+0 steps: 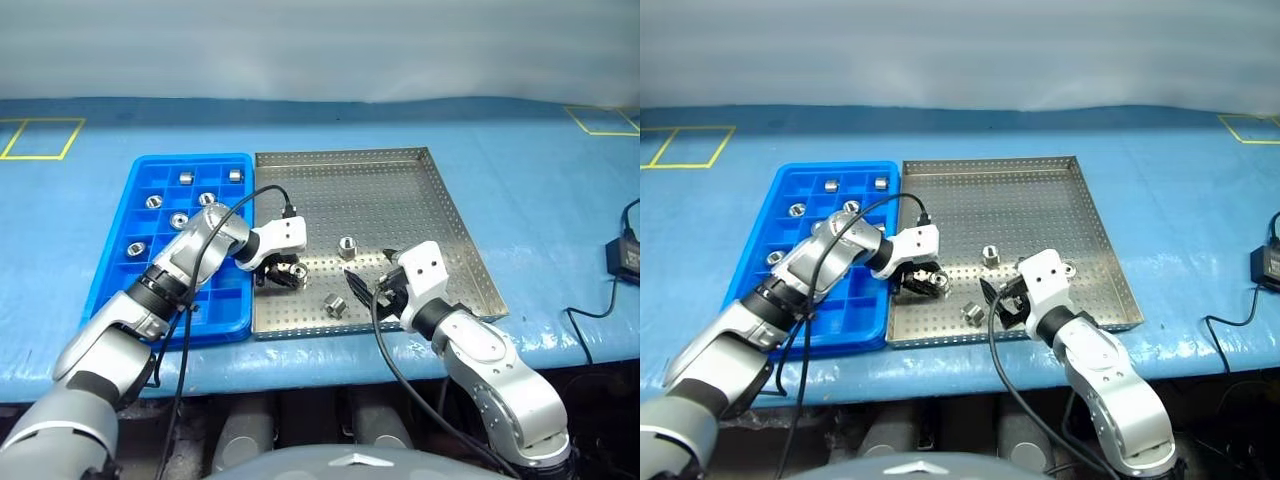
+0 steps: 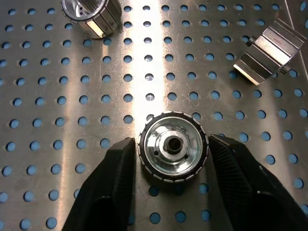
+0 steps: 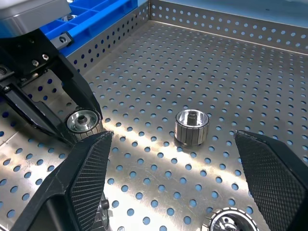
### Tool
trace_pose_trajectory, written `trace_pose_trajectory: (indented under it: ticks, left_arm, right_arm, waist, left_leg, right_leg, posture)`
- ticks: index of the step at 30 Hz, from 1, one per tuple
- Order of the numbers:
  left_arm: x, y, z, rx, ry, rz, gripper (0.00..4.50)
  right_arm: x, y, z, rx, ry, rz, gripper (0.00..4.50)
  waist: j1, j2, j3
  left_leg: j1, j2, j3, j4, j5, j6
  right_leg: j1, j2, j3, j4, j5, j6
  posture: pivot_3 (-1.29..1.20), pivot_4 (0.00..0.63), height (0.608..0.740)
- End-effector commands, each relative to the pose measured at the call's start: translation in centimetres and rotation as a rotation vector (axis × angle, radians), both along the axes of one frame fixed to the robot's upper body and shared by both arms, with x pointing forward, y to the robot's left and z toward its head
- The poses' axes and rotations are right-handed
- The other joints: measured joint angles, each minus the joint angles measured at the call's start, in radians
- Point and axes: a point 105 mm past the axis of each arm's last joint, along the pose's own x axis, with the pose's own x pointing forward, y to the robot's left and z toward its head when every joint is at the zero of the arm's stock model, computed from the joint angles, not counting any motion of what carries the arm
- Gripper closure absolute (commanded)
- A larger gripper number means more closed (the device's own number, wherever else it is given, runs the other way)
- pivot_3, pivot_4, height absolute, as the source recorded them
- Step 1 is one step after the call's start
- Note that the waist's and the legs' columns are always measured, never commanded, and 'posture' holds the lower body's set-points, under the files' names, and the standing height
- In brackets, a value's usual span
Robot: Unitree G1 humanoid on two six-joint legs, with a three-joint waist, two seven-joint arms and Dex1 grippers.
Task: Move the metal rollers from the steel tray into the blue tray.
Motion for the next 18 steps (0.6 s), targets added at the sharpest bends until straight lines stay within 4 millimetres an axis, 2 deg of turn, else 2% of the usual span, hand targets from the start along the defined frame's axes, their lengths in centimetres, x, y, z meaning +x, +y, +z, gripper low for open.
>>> trace_pose_trajectory:
  ticks: [1, 4, 6, 10, 13, 18]
  left_arm:
    - [0.6, -0.4, 3.1, -0.164, -0.090, 0.078, 2.84]
    - [2.0, 0.7, 5.6, -0.295, -0.186, 0.280, 2.84]
    - [2.8, 2.3, 6.8, -0.328, -0.288, 0.447, 2.84]
    - [2.4, 5.5, 9.1, -0.457, -0.428, 0.774, 2.84]
    - [1.2, 7.7, 9.3, -0.489, -0.513, 0.988, 2.84]
    - [-2.0, 10.4, 8.2, -0.467, -0.613, 1.274, 2.84]
  right_arm:
    - [0.2, 0.5, 0.9, 0.010, -0.042, 0.026, 0.21]
    - [0.4, 1.2, 1.1, 0.012, -0.049, 0.060, 0.21]
    - [0.5, 1.9, 1.4, 0.015, -0.055, 0.097, 0.21]
    - [0.8, 3.4, 1.8, 0.015, -0.065, 0.181, 0.21]
    - [1.1, 4.5, 2.0, 0.005, -0.070, 0.248, 0.21]
    - [0.9, 8.0, 2.7, 0.017, -0.099, 0.430, 0.21]
  waist:
    - [0.001, 0.000, 0.000]
    - [0.003, 0.000, 0.000]
    - [0.002, 0.000, 0.000]
    - [0.005, 0.000, 0.000]
    - [0.012, 0.000, 0.000]
    - [0.041, 0.000, 0.000]
  left_leg:
    - [0.000, 0.000, 0.000, 0.000, 0.000, 0.000]
    - [-0.001, 0.001, 0.000, 0.001, 0.000, 0.000]
    - [-0.002, 0.001, 0.000, 0.001, 0.000, 0.000]
    - [0.000, 0.001, 0.000, 0.001, 0.000, 0.000]
    - [0.000, 0.001, 0.000, 0.001, 0.000, 0.000]
    - [0.001, 0.000, -0.001, 0.001, 0.001, -0.002]
  right_leg:
    - [0.000, 0.000, 0.000, 0.000, 0.000, 0.000]
    - [-0.002, 0.001, 0.001, 0.001, 0.001, 0.000]
    - [-0.002, 0.001, 0.001, 0.001, 0.002, 0.002]
    - [-0.001, 0.002, 0.003, 0.000, 0.005, 0.007]
    - [0.000, 0.001, 0.003, 0.000, 0.008, 0.004]
    - [0.001, 0.002, 0.002, 0.000, 0.008, 0.004]
  posture:
    - [-0.03, 0.150, 0.740]
    - [-0.01, 0.150, 0.740]
    - [0.01, 0.150, 0.740]
    - [0.06, 0.150, 0.740]
    - [0.11, 0.150, 0.740]
    - [0.18, 0.150, 0.740]
